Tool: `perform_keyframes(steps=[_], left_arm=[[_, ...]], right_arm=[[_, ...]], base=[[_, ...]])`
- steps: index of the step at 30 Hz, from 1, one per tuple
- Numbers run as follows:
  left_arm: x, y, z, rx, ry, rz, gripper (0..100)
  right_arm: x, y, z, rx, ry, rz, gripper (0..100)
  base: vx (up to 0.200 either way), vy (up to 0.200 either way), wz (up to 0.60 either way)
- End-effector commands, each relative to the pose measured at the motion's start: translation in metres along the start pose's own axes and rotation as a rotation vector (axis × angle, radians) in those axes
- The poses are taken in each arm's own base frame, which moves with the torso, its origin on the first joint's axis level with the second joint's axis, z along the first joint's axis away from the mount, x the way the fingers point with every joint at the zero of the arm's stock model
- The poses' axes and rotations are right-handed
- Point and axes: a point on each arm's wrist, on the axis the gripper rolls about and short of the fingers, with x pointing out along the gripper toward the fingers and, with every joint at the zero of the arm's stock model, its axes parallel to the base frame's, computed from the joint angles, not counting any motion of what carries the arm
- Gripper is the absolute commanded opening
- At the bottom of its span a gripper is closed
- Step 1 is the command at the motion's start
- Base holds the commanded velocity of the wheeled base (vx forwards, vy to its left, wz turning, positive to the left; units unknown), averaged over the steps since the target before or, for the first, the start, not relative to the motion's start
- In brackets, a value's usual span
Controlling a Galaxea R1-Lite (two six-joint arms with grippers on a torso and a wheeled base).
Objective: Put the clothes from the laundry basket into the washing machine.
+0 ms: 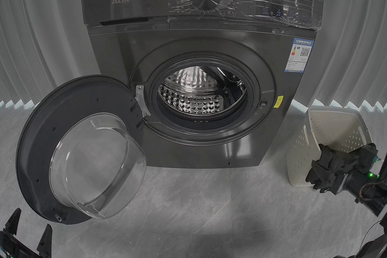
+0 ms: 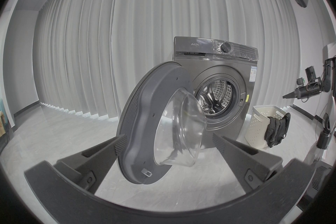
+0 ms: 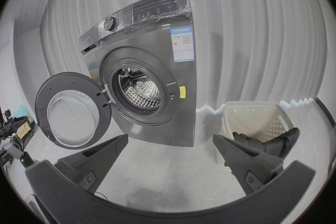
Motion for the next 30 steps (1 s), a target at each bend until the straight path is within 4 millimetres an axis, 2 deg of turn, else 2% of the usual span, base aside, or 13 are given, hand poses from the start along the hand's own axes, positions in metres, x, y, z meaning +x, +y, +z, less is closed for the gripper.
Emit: perform_keyframes(steps=[1, 6, 8, 14, 22, 24, 25, 30], left_arm=[[0.0, 0.0, -0.005, 0.0, -0.001, -0.001, 100], [0.0, 0.0, -0.005, 0.0, -0.001, -0.001, 100], [0.0, 0.0, -0.005, 0.0, -0.001, -0.001, 100], [0.0, 0.0, -0.005, 0.0, -0.001, -0.001, 100], [0.0, 0.0, -0.005, -0.001, -0.001, -0.001, 100], [0.0, 0.0, -0.005, 0.0, -0.001, -0.001, 100], [0.0, 0.0, -0.005, -0.001, -0.001, 0.001, 100], [0.0, 0.0, -0.005, 0.0, -0.001, -0.001, 100]], right_arm=[[-0.063, -0.012, -0.007, 0.001, -0.083, -0.045, 100], [-0.089, -0.016, -0.017, -0.002, -0.082, -0.066, 100], [-0.105, -0.019, -0.022, 0.003, -0.132, -0.125, 100], [-0.13, -0.019, -0.04, -0.01, -0.17, -0.122, 100], [-0.148, -0.018, -0.062, -0.021, -0.197, -0.138, 100], [-0.148, -0.018, -0.062, -0.021, -0.197, -0.138, 100], [-0.153, -0.017, -0.075, -0.024, -0.181, -0.132, 100], [-0.158, -0.013, -0.079, -0.03, -0.228, -0.167, 100]], base=[[0.0, 0.0, 0.0], [0.0, 0.0, 0.0], [0.0, 0.0, 0.0], [0.0, 0.0, 0.0], [0.0, 0.0, 0.0], [0.0, 0.0, 0.0], [0.0, 0.0, 0.0], [0.0, 0.0, 0.0]])
